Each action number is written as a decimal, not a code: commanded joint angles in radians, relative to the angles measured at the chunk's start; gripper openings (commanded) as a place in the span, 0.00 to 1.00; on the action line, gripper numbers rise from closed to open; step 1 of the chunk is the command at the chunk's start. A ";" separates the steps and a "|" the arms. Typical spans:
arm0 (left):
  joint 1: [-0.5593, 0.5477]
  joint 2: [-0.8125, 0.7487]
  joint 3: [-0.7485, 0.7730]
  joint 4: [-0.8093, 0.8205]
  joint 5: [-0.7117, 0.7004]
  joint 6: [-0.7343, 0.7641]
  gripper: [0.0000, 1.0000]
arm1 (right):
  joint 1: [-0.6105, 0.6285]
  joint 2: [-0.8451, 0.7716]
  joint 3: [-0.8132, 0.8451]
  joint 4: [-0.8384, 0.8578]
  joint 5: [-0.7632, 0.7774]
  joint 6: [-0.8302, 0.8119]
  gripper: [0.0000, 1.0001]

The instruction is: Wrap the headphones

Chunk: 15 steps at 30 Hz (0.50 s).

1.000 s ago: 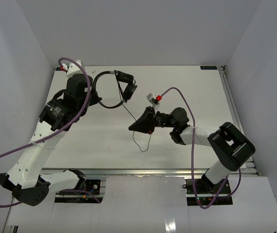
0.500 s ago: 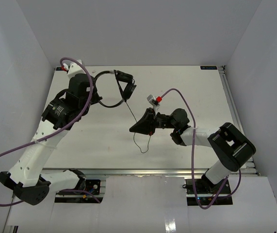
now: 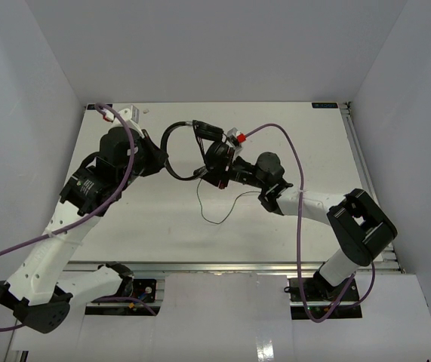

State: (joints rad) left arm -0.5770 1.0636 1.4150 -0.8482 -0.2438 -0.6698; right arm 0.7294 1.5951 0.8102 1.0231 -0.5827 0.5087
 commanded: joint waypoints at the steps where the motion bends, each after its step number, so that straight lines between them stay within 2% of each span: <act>1: 0.003 -0.064 -0.036 0.085 0.106 -0.054 0.00 | 0.001 -0.008 0.034 -0.112 0.260 -0.111 0.08; 8: 0.003 -0.097 -0.098 0.086 0.123 -0.048 0.00 | 0.001 -0.024 -0.021 -0.036 0.471 -0.125 0.08; 15: 0.003 -0.130 -0.175 0.143 0.287 -0.088 0.00 | 0.001 -0.012 -0.033 0.031 0.534 -0.106 0.10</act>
State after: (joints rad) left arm -0.5658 1.0074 1.2710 -0.7998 -0.1674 -0.7043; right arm 0.7416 1.5894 0.7874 0.9856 -0.1901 0.4104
